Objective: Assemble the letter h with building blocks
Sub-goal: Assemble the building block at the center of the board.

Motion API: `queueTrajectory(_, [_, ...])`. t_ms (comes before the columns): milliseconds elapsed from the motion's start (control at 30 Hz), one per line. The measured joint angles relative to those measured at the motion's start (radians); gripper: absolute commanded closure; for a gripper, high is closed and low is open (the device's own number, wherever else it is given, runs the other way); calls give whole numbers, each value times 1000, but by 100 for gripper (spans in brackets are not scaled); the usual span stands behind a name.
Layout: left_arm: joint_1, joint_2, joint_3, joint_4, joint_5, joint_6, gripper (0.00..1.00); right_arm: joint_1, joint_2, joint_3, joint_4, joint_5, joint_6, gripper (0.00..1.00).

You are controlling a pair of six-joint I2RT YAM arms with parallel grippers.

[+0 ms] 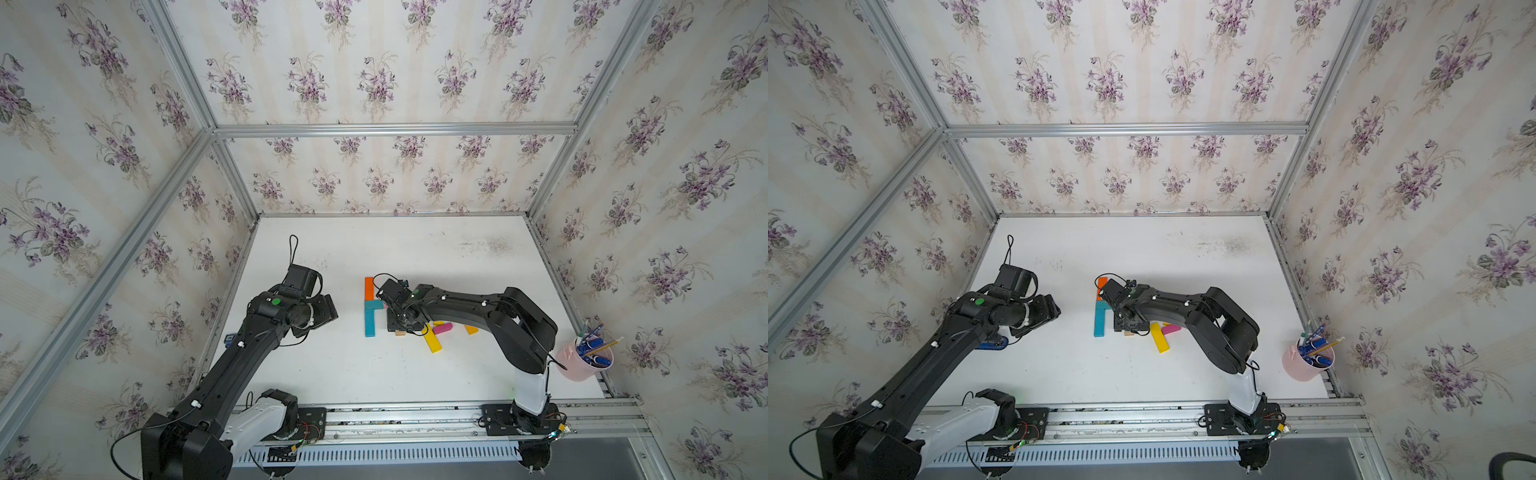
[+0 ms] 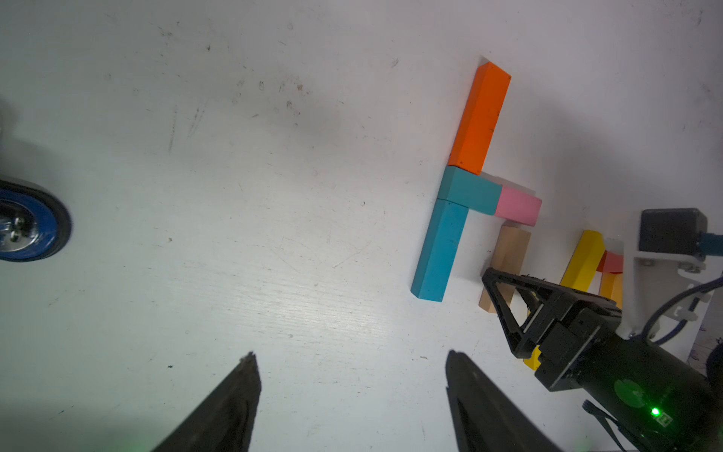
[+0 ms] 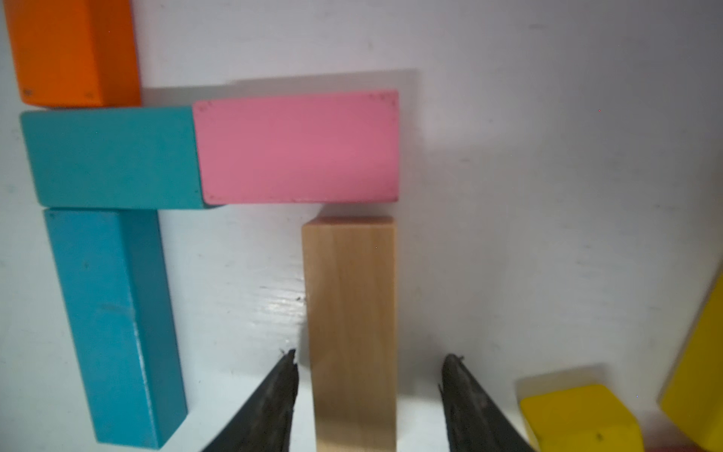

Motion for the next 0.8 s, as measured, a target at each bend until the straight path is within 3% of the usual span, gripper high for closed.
queueTrajectory(233, [2, -3, 0, -1, 0, 4, 23, 3, -20, -6, 3, -30, 25, 45])
queueTrajectory(500, [5, -12, 1, -1, 0, 10, 23, -71, -33, 138, -11, -11, -27, 45])
queueTrajectory(800, [5, 2, -9, 3, 1, 10, 24, -207, 166, 327, -39, 23, -129, 50])
